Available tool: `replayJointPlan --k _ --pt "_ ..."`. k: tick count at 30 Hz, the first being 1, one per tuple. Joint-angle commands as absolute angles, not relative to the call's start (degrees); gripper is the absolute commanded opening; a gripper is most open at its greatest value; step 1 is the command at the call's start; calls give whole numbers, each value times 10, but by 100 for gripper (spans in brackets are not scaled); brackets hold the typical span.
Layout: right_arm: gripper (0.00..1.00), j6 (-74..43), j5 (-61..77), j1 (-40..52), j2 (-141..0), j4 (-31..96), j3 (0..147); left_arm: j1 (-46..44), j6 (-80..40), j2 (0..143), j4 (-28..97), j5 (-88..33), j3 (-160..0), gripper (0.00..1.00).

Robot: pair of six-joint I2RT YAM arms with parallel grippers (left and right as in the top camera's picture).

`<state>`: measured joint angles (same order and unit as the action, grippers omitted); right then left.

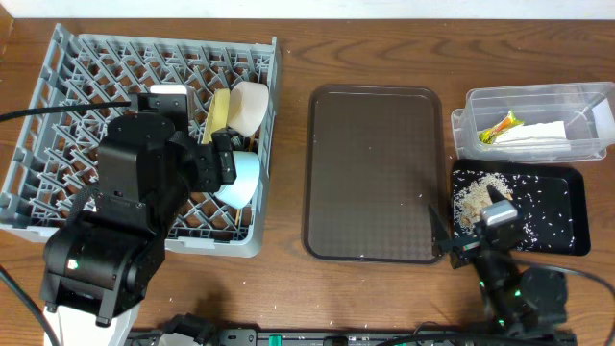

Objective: Sort waste into correct bins and load items into the dishwasher

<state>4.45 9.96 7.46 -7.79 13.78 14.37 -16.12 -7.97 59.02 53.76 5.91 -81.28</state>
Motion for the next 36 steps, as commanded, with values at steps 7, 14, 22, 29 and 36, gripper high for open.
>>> replayJointPlan --k 7,14,22,29,36 --pt "99 48 92 73 -3 11 3 -158 -89 591 538 55 -814 89" --pt "99 50 88 84 -3 31 3 -158 -89 591 538 55 -814 89" --pt "99 50 88 84 -3 35 3 -158 -89 591 538 55 -814 89" --pt "99 50 88 84 -3 35 3 -158 -89 591 538 55 -814 89" --pt "99 50 88 84 -3 35 3 -158 -89 591 538 56 -814 89"
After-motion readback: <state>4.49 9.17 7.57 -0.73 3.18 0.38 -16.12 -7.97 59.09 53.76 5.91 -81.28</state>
